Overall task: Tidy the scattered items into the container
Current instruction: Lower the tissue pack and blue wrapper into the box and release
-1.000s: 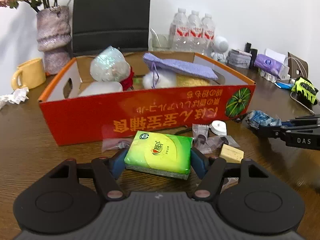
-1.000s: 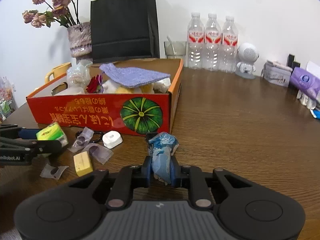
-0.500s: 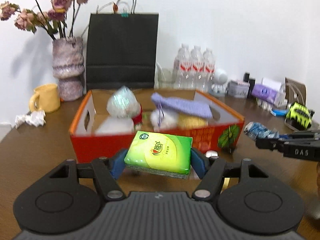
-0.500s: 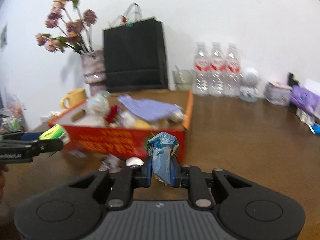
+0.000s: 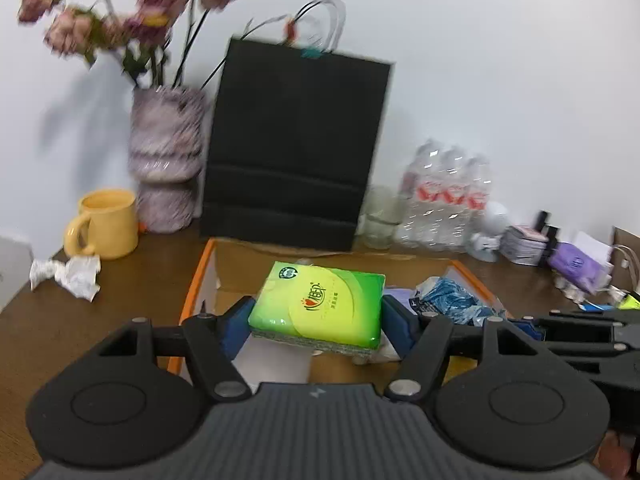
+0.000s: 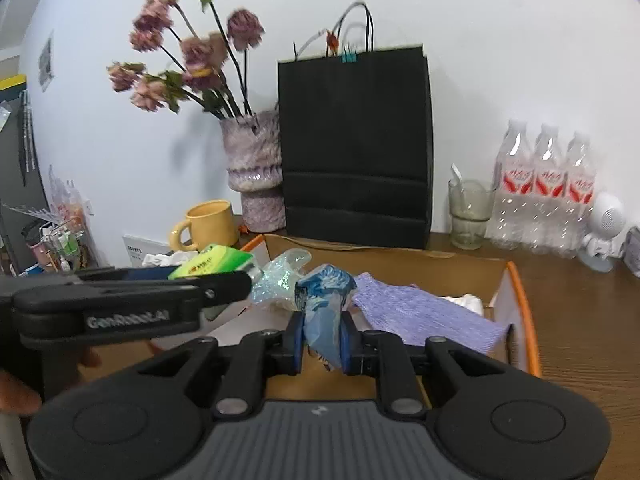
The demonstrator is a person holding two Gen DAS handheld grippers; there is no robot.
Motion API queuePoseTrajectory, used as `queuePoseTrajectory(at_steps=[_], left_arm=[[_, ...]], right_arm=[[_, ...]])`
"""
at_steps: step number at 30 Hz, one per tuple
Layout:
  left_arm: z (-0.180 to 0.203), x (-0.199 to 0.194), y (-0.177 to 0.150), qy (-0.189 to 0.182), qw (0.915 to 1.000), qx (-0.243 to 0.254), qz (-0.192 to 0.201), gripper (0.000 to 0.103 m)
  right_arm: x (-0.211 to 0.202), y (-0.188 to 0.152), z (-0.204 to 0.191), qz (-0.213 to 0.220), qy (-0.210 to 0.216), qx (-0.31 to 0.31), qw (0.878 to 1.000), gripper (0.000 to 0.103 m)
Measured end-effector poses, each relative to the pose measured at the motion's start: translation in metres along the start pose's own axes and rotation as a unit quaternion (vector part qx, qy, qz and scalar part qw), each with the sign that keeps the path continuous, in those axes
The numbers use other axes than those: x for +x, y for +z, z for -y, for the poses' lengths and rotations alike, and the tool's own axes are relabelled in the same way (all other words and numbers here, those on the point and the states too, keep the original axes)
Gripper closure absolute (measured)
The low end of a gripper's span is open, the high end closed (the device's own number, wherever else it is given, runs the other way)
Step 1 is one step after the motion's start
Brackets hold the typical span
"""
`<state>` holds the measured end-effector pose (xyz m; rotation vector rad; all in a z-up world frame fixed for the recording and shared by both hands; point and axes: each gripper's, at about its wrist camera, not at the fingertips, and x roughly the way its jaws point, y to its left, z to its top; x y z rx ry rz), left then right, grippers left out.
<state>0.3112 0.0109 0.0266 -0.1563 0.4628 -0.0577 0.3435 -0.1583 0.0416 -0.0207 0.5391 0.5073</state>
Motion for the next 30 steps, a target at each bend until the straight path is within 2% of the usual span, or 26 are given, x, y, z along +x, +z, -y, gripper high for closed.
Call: queuePoseTrajectory(at_steps=[5, 12, 14, 16, 18, 20, 21, 25, 28, 30], left_arm=[[-0.007, 0.027, -0.013, 0.028, 0.999, 0.005, -0.033, 0.034], [-0.008, 0.041, -0.024, 0.036, 0.9977, 0.017, -0.054, 0.033], [-0.007, 0.044, -0.026, 0.043, 0.9972, 0.02, -0.058, 0.031], [-0.008, 0.045, -0.026, 0.049, 0.9969, 0.02, -0.059, 0.025], [-0.01, 0.045, -0.026, 0.054, 0.9967, 0.017, -0.058, 0.02], [-0.011, 0.045, -0.025, 0.058, 0.9966, 0.014, -0.057, 0.015], [-0.012, 0.044, -0.025, 0.057, 0.9968, 0.013, -0.055, 0.012], [-0.012, 0.037, -0.02, 0.054, 0.9974, 0.007, -0.047, 0.0], [-0.013, 0.029, -0.015, 0.044, 0.9985, 0.003, -0.033, 0.0], [-0.013, 0.026, -0.013, 0.047, 0.9985, -0.001, -0.029, 0.0]], right_arm=[[0.04, -0.004, 0.0, -0.038, -0.022, -0.004, 0.999, 0.086], [0.058, -0.016, 0.005, -0.069, -0.027, -0.006, 0.997, 0.085], [0.061, -0.018, 0.006, -0.077, -0.032, -0.008, 0.997, 0.078], [0.062, -0.019, 0.008, -0.081, -0.038, -0.008, 0.996, 0.077], [0.061, -0.018, 0.011, -0.085, -0.039, -0.002, 0.996, 0.072], [0.059, -0.017, 0.015, -0.086, -0.047, -0.001, 0.995, 0.059], [0.058, -0.016, 0.017, -0.087, -0.05, 0.0, 0.995, 0.057], [0.049, -0.01, 0.028, -0.082, -0.05, 0.017, 0.995, 0.035], [0.04, -0.005, 0.034, -0.072, -0.056, 0.024, 0.996, 0.018], [0.037, -0.003, 0.036, -0.068, -0.054, 0.029, 0.996, 0.012]])
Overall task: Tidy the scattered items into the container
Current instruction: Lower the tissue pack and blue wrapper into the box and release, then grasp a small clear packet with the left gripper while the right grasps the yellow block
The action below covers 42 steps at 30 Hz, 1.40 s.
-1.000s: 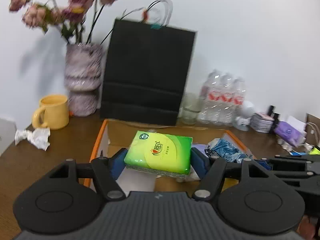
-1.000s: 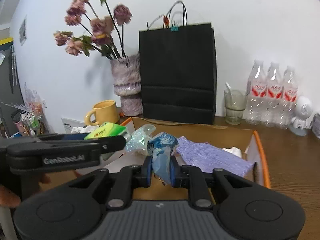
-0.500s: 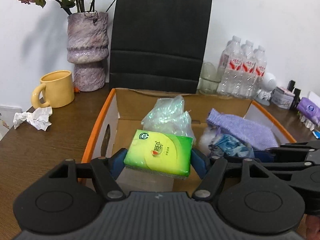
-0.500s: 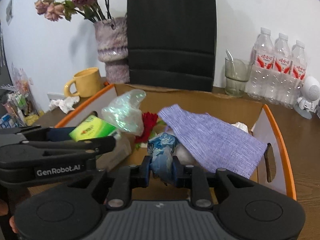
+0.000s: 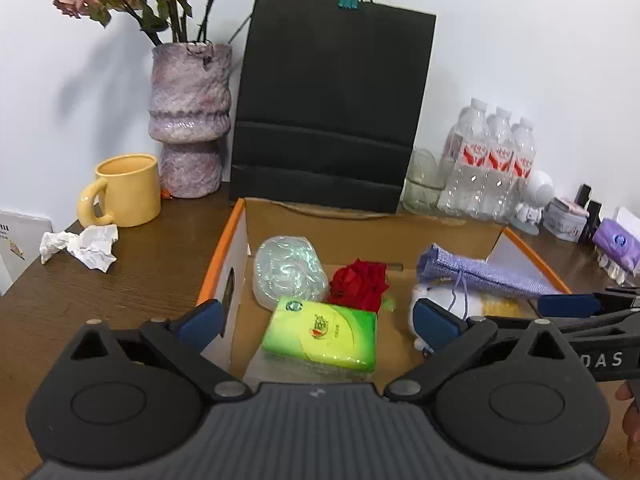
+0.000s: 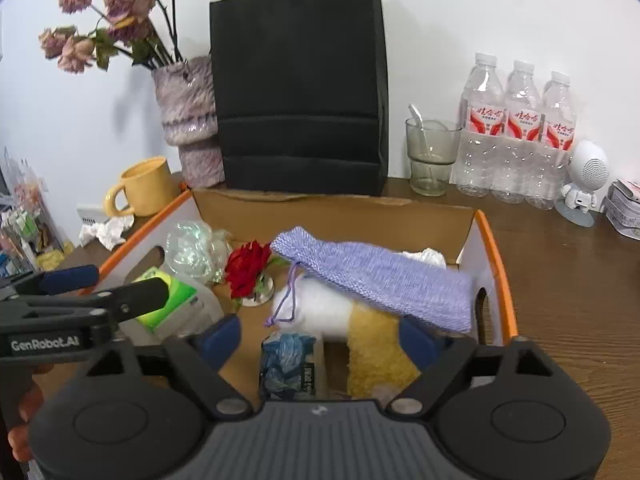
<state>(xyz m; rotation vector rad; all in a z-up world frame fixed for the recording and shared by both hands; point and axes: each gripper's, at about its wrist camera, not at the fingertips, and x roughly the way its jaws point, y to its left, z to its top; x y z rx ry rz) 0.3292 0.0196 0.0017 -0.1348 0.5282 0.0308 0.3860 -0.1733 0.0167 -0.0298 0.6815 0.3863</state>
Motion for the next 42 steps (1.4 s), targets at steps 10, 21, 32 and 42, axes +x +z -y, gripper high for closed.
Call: queuePoseTrajectory(at_steps=[10, 21, 32, 42], left_arm=[[0.0, -0.008, 0.001, -0.001, 1.0, -0.004, 0.0, 0.0], [-0.012, -0.07, -0.015, -0.024, 0.998, 0.019, 0.055, 0.0], [-0.015, -0.092, -0.076, -0.053, 0.9977, 0.041, 0.007, 0.0], [0.029, -0.095, -0.114, -0.118, 0.984, 0.129, -0.036, 0.0]], right_arm=[[-0.012, 0.002, -0.006, 0.008, 0.003, -0.015, 1.0, 0.007], [-0.085, -0.022, 0.0, 0.076, -0.004, -0.04, 0.996, 0.0], [-0.093, -0.096, 0.002, 0.038, 0.014, -0.027, 0.999, 0.0], [-0.087, -0.134, 0.007, 0.008, -0.009, -0.029, 1.0, 0.001]])
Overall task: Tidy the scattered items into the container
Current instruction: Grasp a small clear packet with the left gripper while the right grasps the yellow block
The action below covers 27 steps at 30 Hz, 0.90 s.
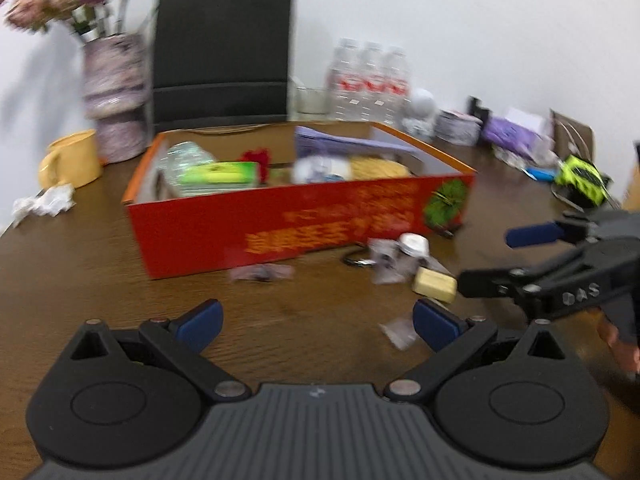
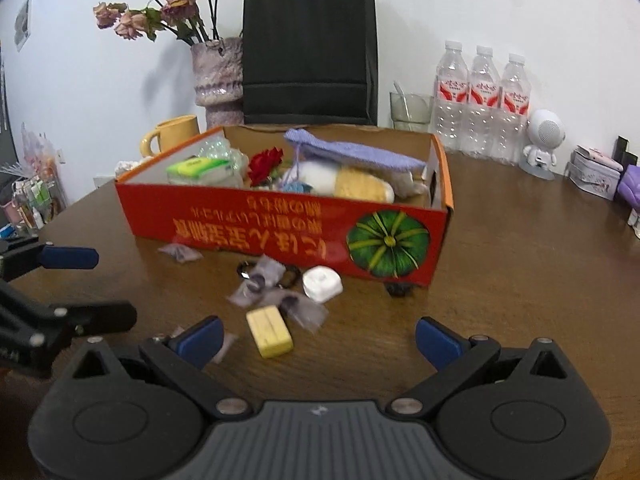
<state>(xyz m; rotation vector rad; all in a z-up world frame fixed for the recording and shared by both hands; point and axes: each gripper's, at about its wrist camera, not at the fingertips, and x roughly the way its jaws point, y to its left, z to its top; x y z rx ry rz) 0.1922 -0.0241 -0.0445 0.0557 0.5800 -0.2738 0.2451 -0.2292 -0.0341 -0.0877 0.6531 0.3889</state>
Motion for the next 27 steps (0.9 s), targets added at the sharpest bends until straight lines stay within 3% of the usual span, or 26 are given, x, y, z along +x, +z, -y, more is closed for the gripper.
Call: queuePoseTrajectory(at_steps=[8, 14, 16, 18, 19, 22, 27], left_arm=[[0.032, 0.02, 0.0, -0.04, 0.9967, 0.067, -0.019, 0.004], [0.036, 0.04, 0.002, -0.052, 0.995, 0.076, -0.04, 0.044], [0.033, 0.039, 0.002, -0.06, 0.995, 0.07, -0.039, 0.066], [0.03, 0.037, 0.002, -0.059, 0.9953, 0.067, -0.037, 0.077], [0.028, 0.037, 0.002, -0.059, 0.9954, 0.065, -0.036, 0.08], [0.023, 0.036, 0.002, -0.06, 0.9959, 0.058, -0.036, 0.082], [0.014, 0.036, 0.003, -0.055, 0.9971, 0.04, -0.035, 0.082]], right_arm=[[-0.005, -0.003, 0.008, 0.004, 0.004, 0.008, 1.0, 0.005], [-0.005, -0.004, 0.008, 0.003, 0.009, 0.006, 1.0, 0.012], [-0.004, -0.004, 0.006, 0.003, 0.015, 0.005, 1.0, 0.016], [-0.003, -0.004, 0.003, 0.004, 0.024, 0.001, 1.0, 0.018], [-0.002, -0.004, 0.001, 0.006, 0.029, -0.002, 1.0, 0.025], [0.002, -0.002, -0.007, 0.006, 0.04, -0.011, 0.999, 0.042], [0.014, -0.001, -0.021, -0.01, 0.044, -0.035, 0.998, 0.055]])
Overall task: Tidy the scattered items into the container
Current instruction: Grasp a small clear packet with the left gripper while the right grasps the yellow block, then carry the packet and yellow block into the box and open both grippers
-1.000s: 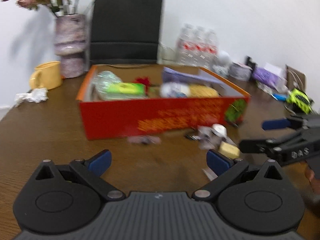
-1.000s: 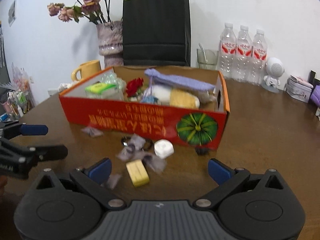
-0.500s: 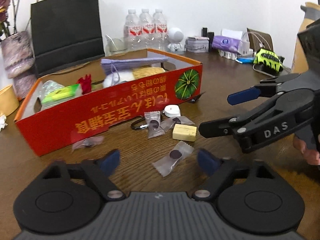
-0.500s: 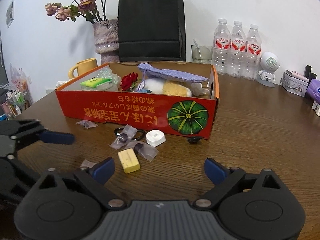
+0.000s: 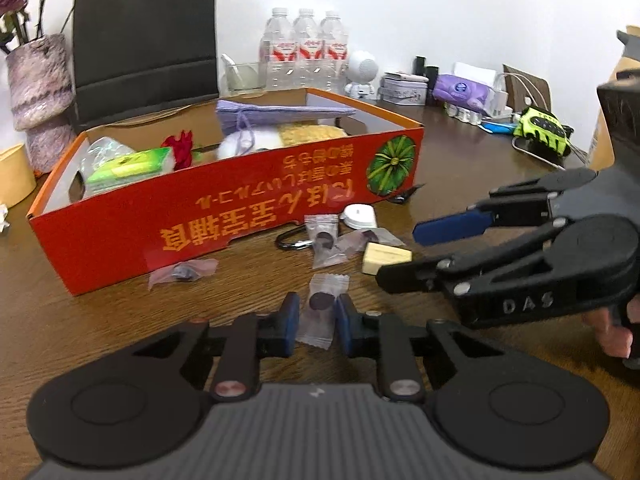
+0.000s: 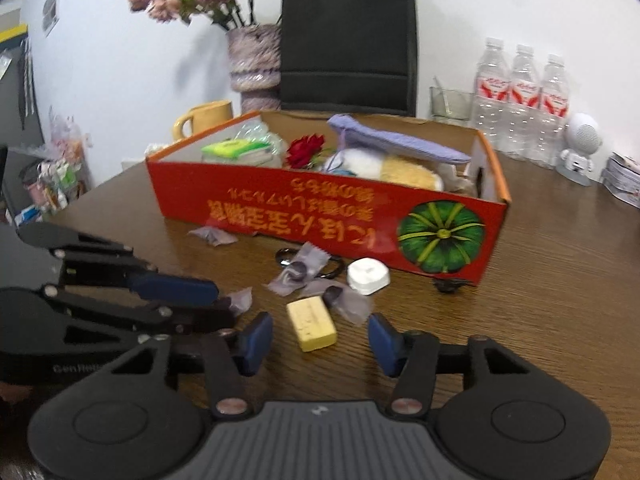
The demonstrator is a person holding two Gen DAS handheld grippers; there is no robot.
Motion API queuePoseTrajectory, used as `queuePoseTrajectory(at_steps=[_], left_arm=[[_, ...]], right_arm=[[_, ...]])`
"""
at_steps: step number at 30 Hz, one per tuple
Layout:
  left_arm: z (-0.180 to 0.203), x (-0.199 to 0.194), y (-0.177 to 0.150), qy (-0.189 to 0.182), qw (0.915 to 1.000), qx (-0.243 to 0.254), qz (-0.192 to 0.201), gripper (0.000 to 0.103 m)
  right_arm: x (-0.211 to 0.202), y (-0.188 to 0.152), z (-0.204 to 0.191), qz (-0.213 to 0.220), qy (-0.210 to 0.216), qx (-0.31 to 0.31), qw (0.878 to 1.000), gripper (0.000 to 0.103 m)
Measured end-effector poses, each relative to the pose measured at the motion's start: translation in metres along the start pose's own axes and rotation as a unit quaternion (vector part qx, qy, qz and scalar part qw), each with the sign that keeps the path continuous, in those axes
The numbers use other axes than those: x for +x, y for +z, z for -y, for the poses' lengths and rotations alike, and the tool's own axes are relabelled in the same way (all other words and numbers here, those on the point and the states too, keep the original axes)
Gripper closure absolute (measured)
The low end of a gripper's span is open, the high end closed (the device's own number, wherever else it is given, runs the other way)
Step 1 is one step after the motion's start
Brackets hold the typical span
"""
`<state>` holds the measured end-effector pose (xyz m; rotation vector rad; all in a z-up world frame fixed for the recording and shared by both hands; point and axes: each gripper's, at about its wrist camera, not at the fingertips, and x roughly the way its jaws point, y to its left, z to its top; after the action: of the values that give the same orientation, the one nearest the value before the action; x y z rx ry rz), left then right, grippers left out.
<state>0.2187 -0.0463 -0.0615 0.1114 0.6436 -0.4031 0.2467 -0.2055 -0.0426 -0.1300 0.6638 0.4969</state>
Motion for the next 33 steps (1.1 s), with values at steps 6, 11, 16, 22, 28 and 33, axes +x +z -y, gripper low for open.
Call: queuePoseTrajectory(at_steps=[6, 11, 16, 22, 28, 33], left_arm=[[0.001, 0.001, 0.0, -0.001, 1.0, 0.0, 0.002, 0.07], [0.007, 0.002, 0.0, 0.01, 0.9999, 0.009, 0.001, 0.071], [0.006, -0.003, 0.0, 0.011, 0.9999, 0.003, 0.012, 0.09], [0.008, -0.019, 0.003, 0.013, 0.999, -0.002, 0.043, 0.09], [-0.001, -0.049, 0.031, 0.02, 0.994, -0.019, 0.106, 0.09], [-0.021, -0.06, 0.072, 0.041, 0.9874, -0.043, 0.147, 0.09]], right_arm=[[0.002, -0.002, -0.004, 0.003, -0.006, -0.01, 1.0, 0.077], [-0.001, -0.005, -0.009, 0.008, -0.013, -0.026, 1.0, 0.078], [-0.008, -0.006, -0.013, 0.029, -0.023, -0.032, 0.999, 0.078], [-0.017, -0.004, -0.007, 0.049, -0.026, -0.013, 0.998, 0.078], [-0.036, 0.019, -0.005, 0.097, -0.013, 0.003, 0.995, 0.078], [-0.038, 0.061, -0.003, 0.128, -0.024, -0.005, 0.991, 0.078]])
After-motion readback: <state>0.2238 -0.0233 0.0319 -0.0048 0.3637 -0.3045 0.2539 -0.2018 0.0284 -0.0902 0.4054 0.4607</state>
